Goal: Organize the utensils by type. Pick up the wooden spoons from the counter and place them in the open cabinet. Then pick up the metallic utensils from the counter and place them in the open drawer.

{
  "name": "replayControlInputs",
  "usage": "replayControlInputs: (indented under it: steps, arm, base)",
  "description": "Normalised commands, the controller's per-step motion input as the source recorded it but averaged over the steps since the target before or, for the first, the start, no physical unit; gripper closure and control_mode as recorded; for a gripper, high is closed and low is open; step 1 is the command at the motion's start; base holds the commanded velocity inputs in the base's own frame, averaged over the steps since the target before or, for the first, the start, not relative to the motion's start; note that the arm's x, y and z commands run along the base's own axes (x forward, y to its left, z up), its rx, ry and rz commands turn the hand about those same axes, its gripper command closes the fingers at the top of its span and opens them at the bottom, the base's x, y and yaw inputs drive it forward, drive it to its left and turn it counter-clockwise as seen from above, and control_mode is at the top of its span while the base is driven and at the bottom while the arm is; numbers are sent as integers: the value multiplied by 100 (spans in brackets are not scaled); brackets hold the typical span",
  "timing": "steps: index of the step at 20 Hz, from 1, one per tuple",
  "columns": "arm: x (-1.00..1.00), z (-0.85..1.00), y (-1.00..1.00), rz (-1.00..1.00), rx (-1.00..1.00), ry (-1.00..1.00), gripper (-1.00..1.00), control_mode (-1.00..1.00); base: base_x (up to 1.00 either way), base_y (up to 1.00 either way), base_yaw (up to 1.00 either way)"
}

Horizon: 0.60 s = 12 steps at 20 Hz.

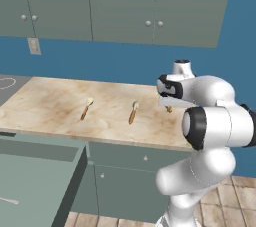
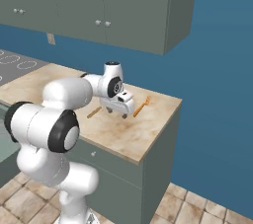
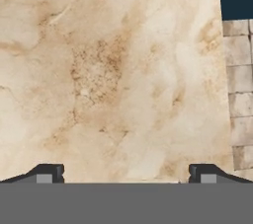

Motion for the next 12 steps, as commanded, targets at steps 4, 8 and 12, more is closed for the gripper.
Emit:
replayControlInputs:
  steps: [4,8,12]
  arm:
    - [23,0,-16,0,0,0,-100,-100]
    - [38,-6,-18,0,0,0,-100,-100]
    - [45,-12,-23,0,0,0,-100,-100]
  base:
    - [0,0,0]
    - [0,0,0]
    - [0,0,0]
